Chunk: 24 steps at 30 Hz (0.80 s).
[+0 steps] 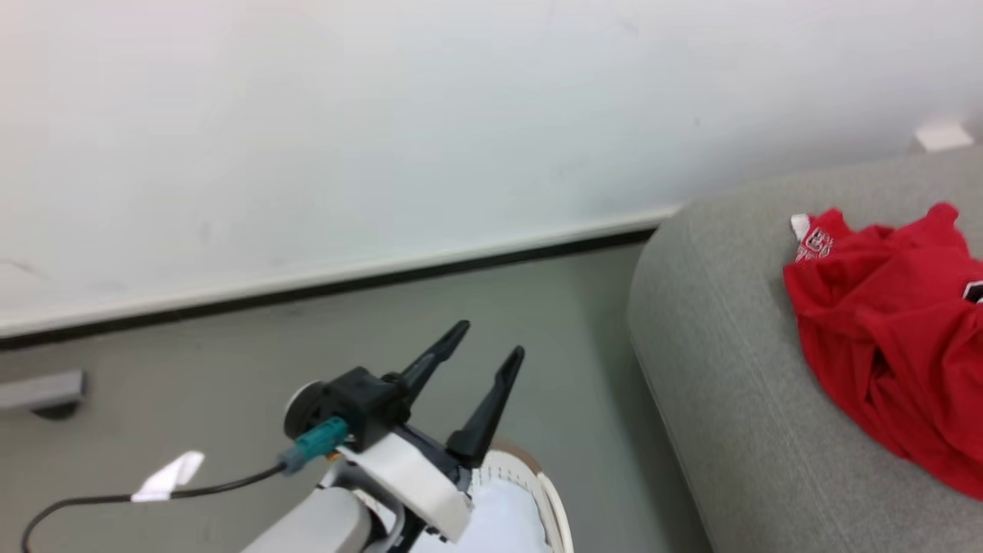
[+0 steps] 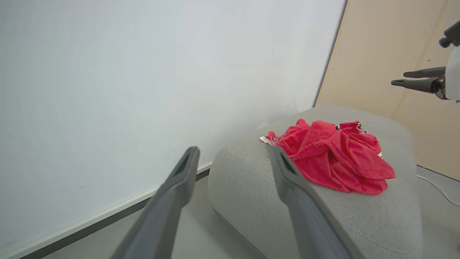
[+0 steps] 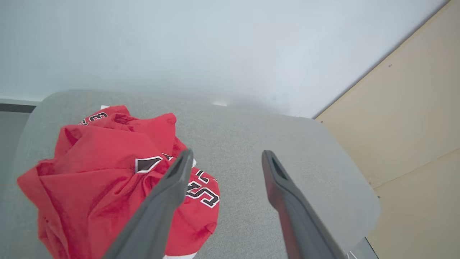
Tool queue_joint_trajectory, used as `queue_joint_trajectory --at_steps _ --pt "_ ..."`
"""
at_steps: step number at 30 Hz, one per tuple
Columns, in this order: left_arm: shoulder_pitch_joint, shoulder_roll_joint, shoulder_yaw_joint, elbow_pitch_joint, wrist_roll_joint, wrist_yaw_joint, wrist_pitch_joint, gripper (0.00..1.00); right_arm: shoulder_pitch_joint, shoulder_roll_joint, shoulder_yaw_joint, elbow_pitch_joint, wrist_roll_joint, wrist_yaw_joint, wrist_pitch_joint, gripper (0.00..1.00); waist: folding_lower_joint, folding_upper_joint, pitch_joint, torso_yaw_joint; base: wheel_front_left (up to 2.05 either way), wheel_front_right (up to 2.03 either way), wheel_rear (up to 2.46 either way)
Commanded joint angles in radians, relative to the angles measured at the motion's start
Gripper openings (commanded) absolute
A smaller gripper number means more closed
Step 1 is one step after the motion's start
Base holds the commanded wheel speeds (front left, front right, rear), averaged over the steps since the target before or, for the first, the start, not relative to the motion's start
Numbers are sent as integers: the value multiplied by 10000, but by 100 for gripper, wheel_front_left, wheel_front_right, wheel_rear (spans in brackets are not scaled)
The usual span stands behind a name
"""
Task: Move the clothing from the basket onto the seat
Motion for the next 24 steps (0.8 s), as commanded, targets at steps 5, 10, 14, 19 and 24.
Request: queue_joint_trajectory --at_steps 5,10,14,19,24 --pt "521 585 846 -327 -414 403 -90 100 779 -100 73 -1578 1121 -23 -448 100 4 0 -1046 736 0 0 0" --pt "1033 1000 1704 -527 -933 787 -94 100 1301 639 -224 -2754 1265 -25 -1042 100 4 0 -1260 1218 0 0 0" --pt "1471 1157 2189 -603 -1172 1070 -107 100 1709 1408 -543 -3414 1023 -23 -1359 100 4 0 -1327 1456 0 0 0" --pt "2233 1283 2688 -640 -1250 1417 -117 100 2740 2872 -1139 -4564 474 -23 -1932 100 4 0 -1340 1723 0 0 0" --pt "3045 950 3576 -803 -1141 1206 -120 100 4029 4315 -1704 -5635 -334 -25 -2722 100 4 0 -1280 1861 0 0 0"
